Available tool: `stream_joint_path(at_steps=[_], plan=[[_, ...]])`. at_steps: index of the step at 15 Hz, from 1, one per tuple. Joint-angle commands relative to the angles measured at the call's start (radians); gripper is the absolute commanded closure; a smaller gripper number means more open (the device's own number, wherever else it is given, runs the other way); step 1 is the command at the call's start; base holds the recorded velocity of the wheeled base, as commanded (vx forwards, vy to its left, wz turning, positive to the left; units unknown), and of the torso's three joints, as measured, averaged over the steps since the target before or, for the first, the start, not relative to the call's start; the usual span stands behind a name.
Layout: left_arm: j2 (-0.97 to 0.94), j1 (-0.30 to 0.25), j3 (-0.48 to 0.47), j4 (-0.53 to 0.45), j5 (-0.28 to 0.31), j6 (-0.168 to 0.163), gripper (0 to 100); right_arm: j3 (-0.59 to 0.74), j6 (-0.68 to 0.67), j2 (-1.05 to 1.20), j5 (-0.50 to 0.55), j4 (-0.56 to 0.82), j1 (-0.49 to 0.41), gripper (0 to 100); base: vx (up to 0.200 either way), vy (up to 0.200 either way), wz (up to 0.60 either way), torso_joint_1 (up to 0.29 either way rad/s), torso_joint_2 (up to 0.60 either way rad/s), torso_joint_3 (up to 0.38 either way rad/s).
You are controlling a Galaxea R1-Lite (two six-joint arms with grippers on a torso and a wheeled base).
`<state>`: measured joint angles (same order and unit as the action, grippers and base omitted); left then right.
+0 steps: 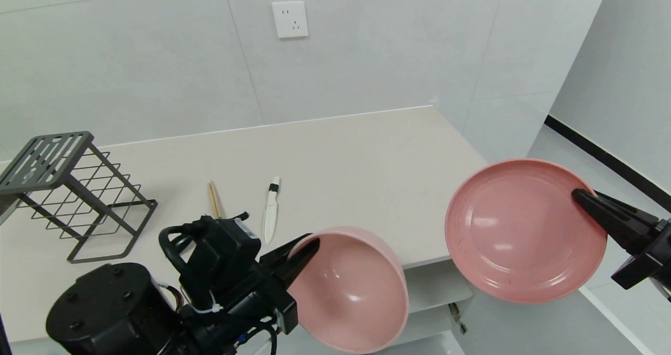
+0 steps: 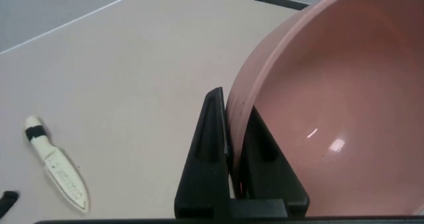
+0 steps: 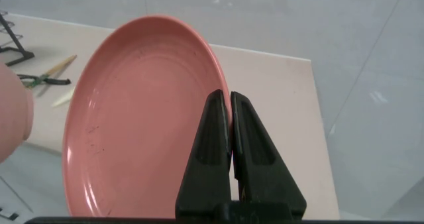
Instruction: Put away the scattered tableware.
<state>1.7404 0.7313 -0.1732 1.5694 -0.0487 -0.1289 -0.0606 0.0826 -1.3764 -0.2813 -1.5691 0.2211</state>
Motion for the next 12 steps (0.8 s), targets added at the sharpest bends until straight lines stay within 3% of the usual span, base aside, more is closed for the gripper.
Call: stream_joint_path(at_steps=[1,6,12], plan=[[0.025,0.046,0.001,0.001,0.0,-0.001,100,0.018,0.0,-0.013,-0.009,-0.002,0.006,100,0.0,0.0,0.0,-0.08,0.2,0.095],[0.053,0.065,0.001,0.001,0.0,-0.015,100,0.059,0.009,-0.026,-0.012,-0.002,0.081,100,0.0,0.0,0.0,-0.142,0.28,0.141],[0.076,0.094,0.006,0.001,-0.002,-0.018,100,0.061,0.045,-0.046,-0.012,-0.002,0.086,100,0.0,0.0,0.0,-0.146,0.29,0.137]])
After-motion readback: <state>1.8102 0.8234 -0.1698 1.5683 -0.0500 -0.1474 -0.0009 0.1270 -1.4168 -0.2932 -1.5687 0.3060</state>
